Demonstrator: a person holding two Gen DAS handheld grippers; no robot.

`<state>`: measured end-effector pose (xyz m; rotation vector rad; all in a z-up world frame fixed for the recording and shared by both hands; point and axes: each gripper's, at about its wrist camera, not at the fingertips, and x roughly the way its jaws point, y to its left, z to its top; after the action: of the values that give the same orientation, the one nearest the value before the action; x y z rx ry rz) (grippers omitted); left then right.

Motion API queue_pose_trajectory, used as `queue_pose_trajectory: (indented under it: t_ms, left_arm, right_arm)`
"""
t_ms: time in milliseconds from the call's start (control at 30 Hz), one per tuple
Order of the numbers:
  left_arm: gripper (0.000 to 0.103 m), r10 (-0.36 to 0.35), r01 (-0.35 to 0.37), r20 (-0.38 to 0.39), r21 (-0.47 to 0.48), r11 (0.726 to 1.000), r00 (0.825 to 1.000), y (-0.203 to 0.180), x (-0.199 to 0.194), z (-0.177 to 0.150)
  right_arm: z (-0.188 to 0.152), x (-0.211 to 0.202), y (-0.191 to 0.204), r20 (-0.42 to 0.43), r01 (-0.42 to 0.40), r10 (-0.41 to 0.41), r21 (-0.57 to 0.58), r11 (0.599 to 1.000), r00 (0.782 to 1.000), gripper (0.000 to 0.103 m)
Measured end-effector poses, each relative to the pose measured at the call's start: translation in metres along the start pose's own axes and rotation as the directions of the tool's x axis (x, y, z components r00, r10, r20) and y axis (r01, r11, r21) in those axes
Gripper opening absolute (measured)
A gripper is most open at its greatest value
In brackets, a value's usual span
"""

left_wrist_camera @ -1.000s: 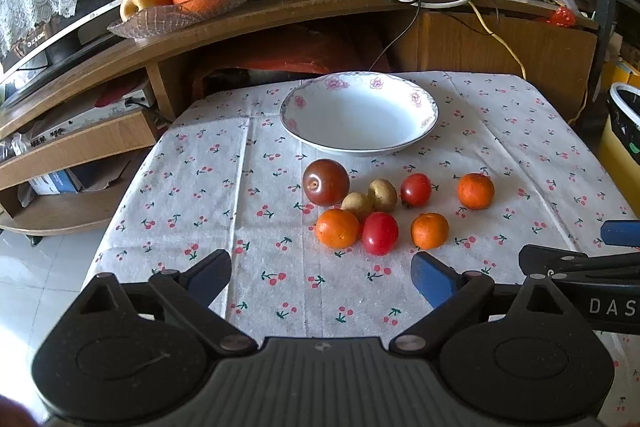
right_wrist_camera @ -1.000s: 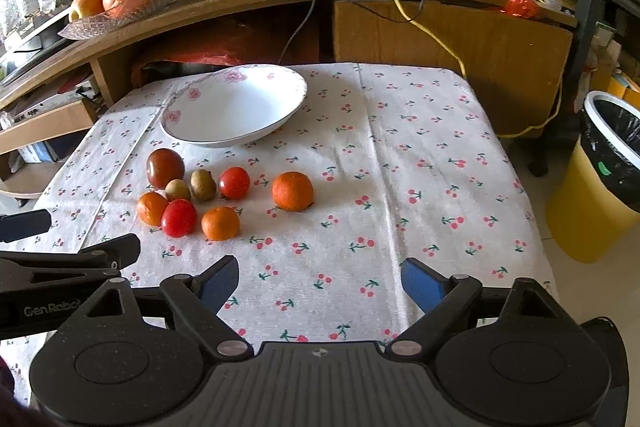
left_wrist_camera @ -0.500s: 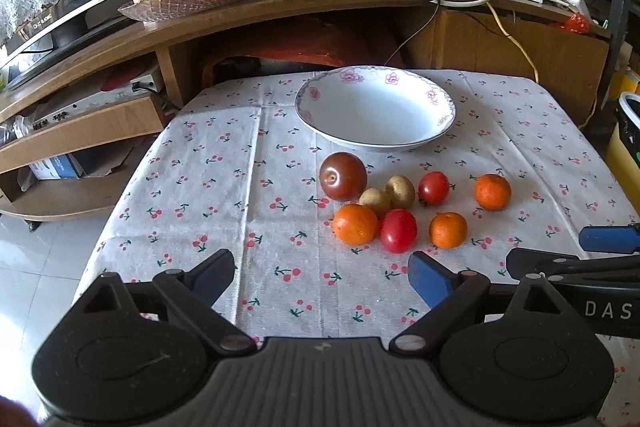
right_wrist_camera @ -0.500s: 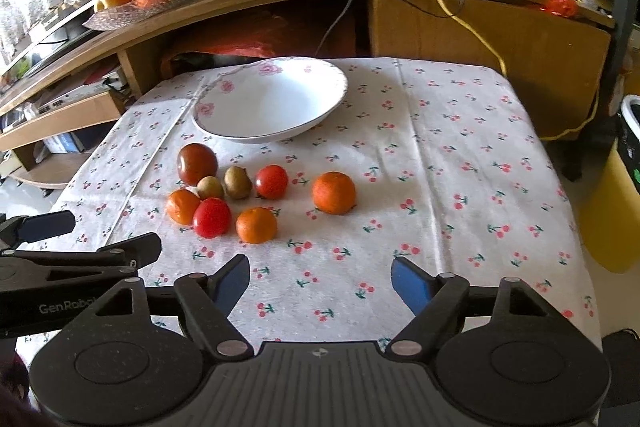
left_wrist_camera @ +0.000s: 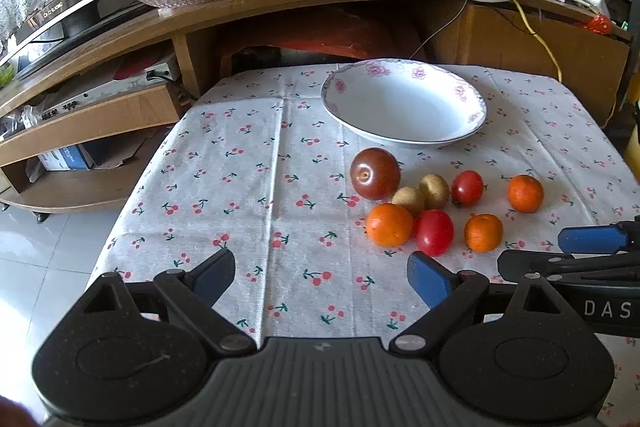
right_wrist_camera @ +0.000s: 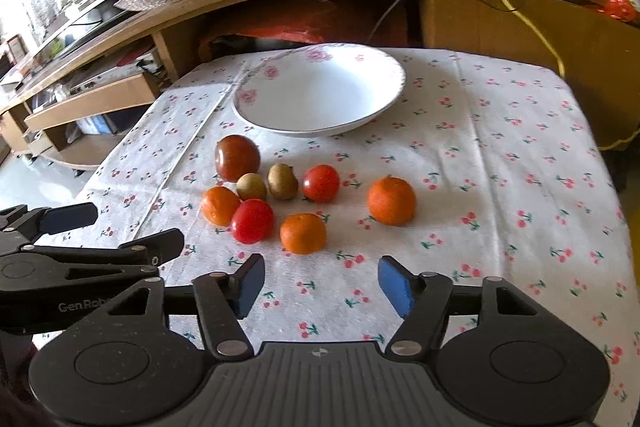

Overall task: Organize fruits
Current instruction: 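Close the right gripper around the orange tangerine nearest it, then grasp the orange tangerine with the left gripper while the right gripper holds its tangerine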

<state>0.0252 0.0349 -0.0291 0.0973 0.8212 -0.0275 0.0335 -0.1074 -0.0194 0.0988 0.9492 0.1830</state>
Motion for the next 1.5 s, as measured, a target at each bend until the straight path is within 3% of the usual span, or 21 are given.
queue_pose_trajectory:
  t_ms: [300,567,800,967,1233,1333,1500]
  left_arm:
    - [0.099,-0.012,0.012,0.006,-0.002,1.000,1.000,0.007,0.008,0.001]
    - [0.099,-0.028,0.028,-0.006,0.014,1.000,1.000,0.005,0.015,-0.001]
    - [0.099,-0.040,0.040,0.001,0.053,0.998,0.999,-0.004,0.017,-0.001]
    - [0.099,-0.064,0.064,-0.010,0.025,0.998,0.998,0.002,0.021,0.000]
    - [0.098,-0.131,0.131,-0.010,0.030,0.991,0.991,0.005,0.024,0.003]
    - [0.095,-0.176,0.176,-0.016,0.024,0.984,0.984,0.005,0.028,0.007]
    - [0.076,-0.177,0.179,-0.044,0.053,0.982,0.983,-0.003,0.037,0.008]
  right_arm:
    - [0.011,0.017,0.002,-0.031,-0.055,0.054,-0.021,0.998,0.998,0.042]
    - [0.013,0.033,0.004,-0.062,-0.052,0.048,-0.061,0.997,0.997,0.024]
    - [0.019,0.039,-0.002,-0.060,-0.077,0.074,-0.051,0.996,0.995,0.023]
    - [0.020,0.041,-0.002,-0.057,-0.092,0.089,-0.055,0.994,0.994,0.028]
    - [0.023,0.038,-0.003,-0.072,-0.078,0.074,-0.065,0.995,0.995,0.024]
    - [0.021,0.034,-0.005,-0.078,-0.079,0.075,-0.061,0.995,0.994,0.024]
    - [0.017,0.032,-0.009,-0.097,-0.090,0.085,-0.049,0.995,0.992,0.024]
